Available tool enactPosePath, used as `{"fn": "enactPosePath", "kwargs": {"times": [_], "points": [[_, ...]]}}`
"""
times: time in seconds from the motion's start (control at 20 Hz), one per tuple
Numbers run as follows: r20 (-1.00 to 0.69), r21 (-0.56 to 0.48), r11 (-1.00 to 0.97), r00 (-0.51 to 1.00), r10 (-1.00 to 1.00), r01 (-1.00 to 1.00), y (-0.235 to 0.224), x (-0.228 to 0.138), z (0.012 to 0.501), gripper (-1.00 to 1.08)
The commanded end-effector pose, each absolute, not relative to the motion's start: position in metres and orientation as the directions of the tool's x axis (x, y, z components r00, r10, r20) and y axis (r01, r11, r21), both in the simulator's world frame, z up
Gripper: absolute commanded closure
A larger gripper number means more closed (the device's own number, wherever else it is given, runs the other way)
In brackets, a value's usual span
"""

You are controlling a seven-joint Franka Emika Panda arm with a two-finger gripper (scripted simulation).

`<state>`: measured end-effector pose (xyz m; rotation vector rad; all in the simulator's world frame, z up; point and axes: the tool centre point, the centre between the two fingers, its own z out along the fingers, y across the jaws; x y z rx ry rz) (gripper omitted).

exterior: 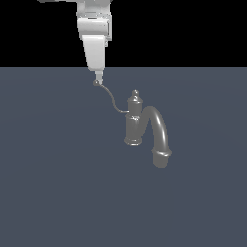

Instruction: Turn on the faucet by rotating a designated handle.

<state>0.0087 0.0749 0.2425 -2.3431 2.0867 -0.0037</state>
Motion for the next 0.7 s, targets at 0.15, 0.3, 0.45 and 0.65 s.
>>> {"fn": "enactPosePath", "kwargs": {"times": [0.15,0.3,0.45,0.65], "points": [[0.0,0.0,-0.115,0.115,-0.993,-0.993,0.072,-0.011,0.242,1.08],[0.0,0.0,-0.115,0.115,-0.993,-0.993,0.071,-0.02,0.242,1.08],[0.0,0.0,-0.115,0.115,-0.993,-0.993,0.069,-0.03,0.242,1.08],[0.0,0.0,-0.115,0.115,-0.993,-0.993,0.068,-0.04,0.242,1.08]]}}
